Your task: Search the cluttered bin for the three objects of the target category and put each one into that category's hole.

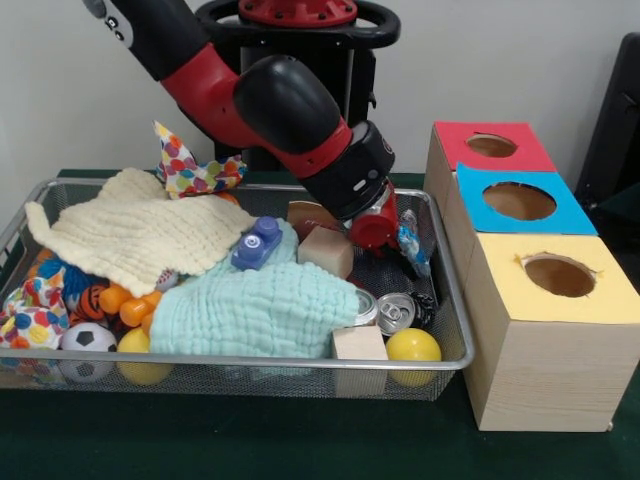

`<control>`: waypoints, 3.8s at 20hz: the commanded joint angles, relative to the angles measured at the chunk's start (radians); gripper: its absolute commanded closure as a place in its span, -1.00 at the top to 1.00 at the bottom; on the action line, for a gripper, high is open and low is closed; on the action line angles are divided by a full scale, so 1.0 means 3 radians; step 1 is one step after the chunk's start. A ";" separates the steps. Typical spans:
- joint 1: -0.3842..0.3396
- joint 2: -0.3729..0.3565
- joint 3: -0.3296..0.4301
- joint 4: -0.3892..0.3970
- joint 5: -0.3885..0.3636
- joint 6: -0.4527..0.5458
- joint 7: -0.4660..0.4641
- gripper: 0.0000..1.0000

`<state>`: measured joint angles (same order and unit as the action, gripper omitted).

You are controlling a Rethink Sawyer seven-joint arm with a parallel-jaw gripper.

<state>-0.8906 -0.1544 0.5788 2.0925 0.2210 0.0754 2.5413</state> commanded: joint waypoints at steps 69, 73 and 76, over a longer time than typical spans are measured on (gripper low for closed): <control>-0.0803 0.0019 0.0564 0.0268 -0.0307 0.1551 -0.0108 1.00; -0.0720 0.0121 0.0564 0.0183 -0.0286 0.1373 -0.0057 1.00; -0.0642 0.0210 0.0534 0.0073 -0.0269 0.1226 -0.0014 1.00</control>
<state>-1.1200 -0.1519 0.7142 2.2545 0.1157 0.5592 2.5413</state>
